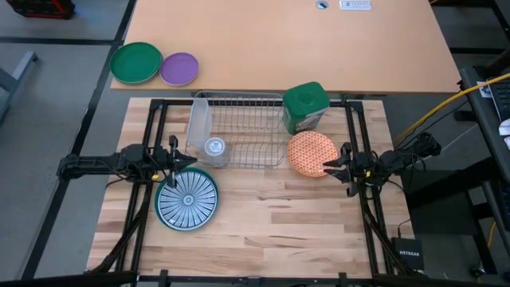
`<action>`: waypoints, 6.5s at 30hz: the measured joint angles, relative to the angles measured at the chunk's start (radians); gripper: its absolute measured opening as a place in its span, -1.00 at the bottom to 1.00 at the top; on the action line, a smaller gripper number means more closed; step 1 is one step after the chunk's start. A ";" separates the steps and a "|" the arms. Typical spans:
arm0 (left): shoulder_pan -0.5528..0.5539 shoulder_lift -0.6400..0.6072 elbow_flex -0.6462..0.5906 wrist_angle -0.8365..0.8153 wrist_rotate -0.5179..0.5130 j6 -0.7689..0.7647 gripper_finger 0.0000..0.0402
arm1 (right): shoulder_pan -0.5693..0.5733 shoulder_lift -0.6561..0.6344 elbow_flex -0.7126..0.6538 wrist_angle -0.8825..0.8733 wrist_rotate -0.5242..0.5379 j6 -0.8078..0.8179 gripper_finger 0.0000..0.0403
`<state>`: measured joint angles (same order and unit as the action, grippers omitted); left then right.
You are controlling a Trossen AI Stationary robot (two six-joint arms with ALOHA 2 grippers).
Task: Sort dishes
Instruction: Put the orange plate in the dish rack
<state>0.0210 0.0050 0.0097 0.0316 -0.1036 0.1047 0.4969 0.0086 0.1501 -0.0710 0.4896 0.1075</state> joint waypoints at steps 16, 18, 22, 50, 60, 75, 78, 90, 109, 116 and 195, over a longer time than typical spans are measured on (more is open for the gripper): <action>0.000 0.000 0.000 0.002 0.000 0.000 -0.96 | 0.000 0.000 0.000 0.011 0.148 0.077 -0.39; 0.000 0.000 0.000 0.002 0.000 0.000 -0.96 | 0.000 0.000 0.000 0.011 0.149 0.091 -0.30; 0.000 0.000 0.000 0.003 0.000 0.000 -0.96 | 0.000 0.002 0.000 0.011 0.149 0.094 -0.10; 0.000 0.000 0.000 0.007 0.000 0.000 -0.96 | 0.000 0.260 0.000 0.365 0.213 0.260 0.05; 0.000 0.000 0.000 0.009 0.000 0.000 -0.96 | 0.000 0.471 0.385 -0.156 0.211 0.312 0.05; 0.000 0.000 0.000 0.012 -0.016 0.000 -0.96 | -0.328 0.744 0.834 -1.158 -0.080 0.902 0.05; 0.000 0.000 0.000 0.014 -0.018 0.000 -0.96 | -0.430 0.778 0.762 -1.096 -0.204 0.903 0.05; 0.000 0.000 0.000 0.013 -0.024 0.000 -0.96 | -0.914 0.936 0.665 -1.068 -0.382 0.614 0.05; 0.000 0.000 0.000 0.010 -0.033 -0.024 -0.96 | -1.520 1.290 0.665 -1.016 -0.689 0.185 0.05; 0.000 0.000 0.000 0.003 -0.033 -0.071 -0.96 | -1.553 1.367 0.668 -1.011 -0.727 0.150 0.05; -0.111 0.633 0.223 0.592 -0.031 -0.113 -0.96 | -1.551 1.370 0.467 -0.750 -0.860 0.333 -0.34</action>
<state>-0.0898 0.6378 0.2331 0.6239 -0.1345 -0.0083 -1.0538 1.3788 0.6170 -0.8211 -0.3702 0.4403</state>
